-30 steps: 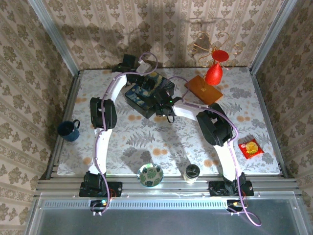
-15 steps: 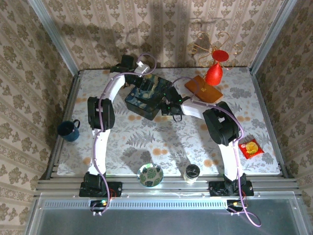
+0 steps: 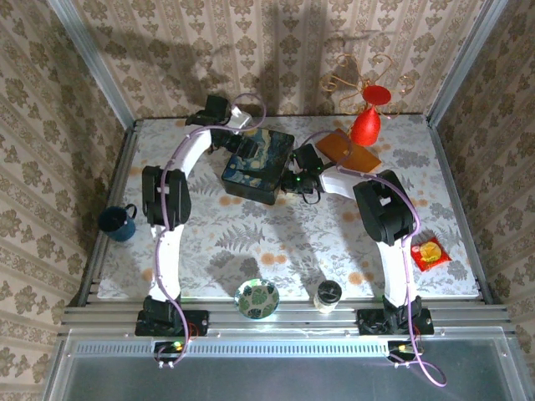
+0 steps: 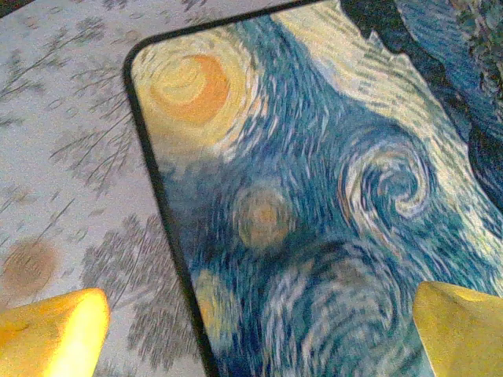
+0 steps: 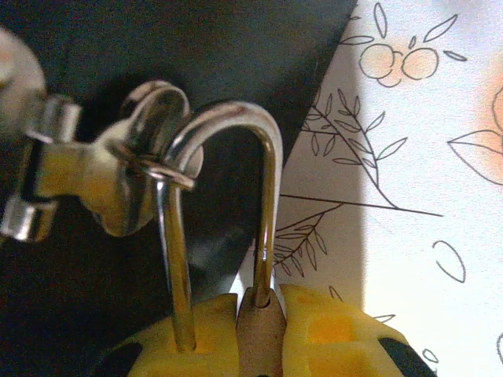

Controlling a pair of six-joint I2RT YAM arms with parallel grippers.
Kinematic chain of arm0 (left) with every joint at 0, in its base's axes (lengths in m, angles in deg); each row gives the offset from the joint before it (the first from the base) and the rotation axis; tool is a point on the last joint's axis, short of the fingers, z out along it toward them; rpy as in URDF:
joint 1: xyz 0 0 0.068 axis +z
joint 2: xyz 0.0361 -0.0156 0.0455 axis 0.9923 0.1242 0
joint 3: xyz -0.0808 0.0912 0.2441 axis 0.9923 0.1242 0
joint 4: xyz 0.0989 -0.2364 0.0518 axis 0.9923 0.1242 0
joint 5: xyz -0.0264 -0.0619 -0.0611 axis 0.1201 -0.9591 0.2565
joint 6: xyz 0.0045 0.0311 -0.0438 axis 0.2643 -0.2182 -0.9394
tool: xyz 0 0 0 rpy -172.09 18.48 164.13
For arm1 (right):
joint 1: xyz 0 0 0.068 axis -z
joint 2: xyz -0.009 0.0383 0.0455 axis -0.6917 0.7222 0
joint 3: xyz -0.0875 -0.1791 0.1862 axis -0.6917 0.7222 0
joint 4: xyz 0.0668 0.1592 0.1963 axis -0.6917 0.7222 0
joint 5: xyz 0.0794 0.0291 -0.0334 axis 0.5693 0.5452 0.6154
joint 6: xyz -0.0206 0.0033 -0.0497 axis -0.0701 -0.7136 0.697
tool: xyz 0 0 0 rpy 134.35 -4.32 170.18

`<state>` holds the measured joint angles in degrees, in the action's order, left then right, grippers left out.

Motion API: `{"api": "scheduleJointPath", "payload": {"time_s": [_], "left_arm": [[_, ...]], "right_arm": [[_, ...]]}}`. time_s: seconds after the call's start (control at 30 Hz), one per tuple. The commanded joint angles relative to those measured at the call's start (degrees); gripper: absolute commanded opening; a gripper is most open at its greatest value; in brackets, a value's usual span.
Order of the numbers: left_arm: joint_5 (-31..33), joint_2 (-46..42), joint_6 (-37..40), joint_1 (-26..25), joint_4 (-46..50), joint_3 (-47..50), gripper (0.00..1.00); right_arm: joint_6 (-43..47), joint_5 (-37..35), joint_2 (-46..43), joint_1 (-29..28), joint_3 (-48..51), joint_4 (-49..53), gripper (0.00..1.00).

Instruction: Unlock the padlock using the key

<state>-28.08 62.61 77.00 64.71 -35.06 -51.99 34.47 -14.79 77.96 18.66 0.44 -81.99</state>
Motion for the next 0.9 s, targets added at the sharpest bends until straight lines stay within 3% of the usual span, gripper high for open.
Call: {"api": "scheduleJointPath", "payload": {"time_s": [0.0, 0.13, 0.23, 0.37, 0.6, 0.87], "left_arm": [[12.6, -10.5, -4.9, -4.9, -5.0, 6.0, 1.00], [22.8, -17.2, -6.1, -12.4, -6.8, 15.7, 1.00], [26.8, -19.9, -6.0, -16.8, -10.1, 22.0, 1.00], [32.3, -16.1, -6.8, -19.1, -5.7, 20.8, 1.00], [31.5, -14.0, -10.8, -19.1, -2.1, 23.2, 0.96], [31.6, -14.8, -12.7, -18.3, 0.1, 26.7, 0.79]], "right_arm": [[-1.4, 2.8, -2.6, -0.3, 1.3, -1.4, 0.00], [-2.7, 3.8, -3.0, -1.0, 2.7, -3.3, 0.00], [-3.5, 4.9, -3.0, -1.3, 3.4, -4.4, 0.00], [-4.6, 5.2, -3.8, -0.7, 5.4, -6.3, 0.00], [-5.9, 7.7, -4.7, 1.8, 7.7, -9.0, 0.00], [-6.9, 9.2, -4.1, 3.6, 7.1, -11.0, 0.00]]}}
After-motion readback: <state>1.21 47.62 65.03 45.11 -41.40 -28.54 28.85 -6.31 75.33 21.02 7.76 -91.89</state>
